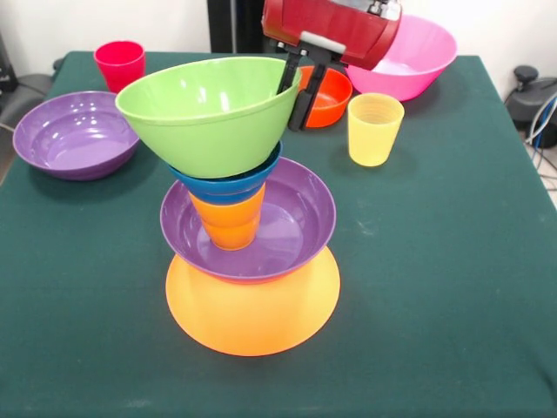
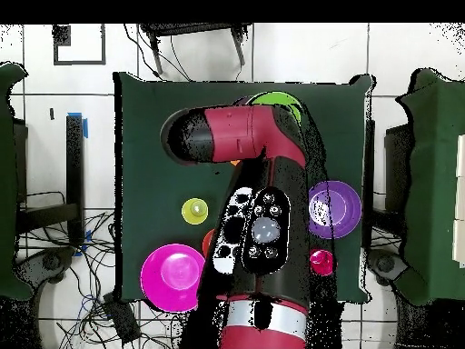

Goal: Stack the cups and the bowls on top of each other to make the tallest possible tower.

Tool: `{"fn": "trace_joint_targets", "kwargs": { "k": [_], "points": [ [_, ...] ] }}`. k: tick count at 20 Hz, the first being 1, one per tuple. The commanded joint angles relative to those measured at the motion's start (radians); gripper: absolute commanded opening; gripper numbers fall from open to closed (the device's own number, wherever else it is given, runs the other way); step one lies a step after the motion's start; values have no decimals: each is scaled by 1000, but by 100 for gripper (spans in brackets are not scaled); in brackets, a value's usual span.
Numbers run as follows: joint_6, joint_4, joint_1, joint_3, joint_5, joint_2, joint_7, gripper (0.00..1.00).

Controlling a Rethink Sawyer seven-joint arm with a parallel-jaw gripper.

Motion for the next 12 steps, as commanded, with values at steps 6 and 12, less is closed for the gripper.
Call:
{"fn": "trace_joint_targets", "kwargs": {
  "k": [6, 12],
  "points": [
    [43, 65, -30, 85, -84, 52, -119, 0],
    [77, 80, -34, 107, -57, 50, -113, 0]
  ]
}}
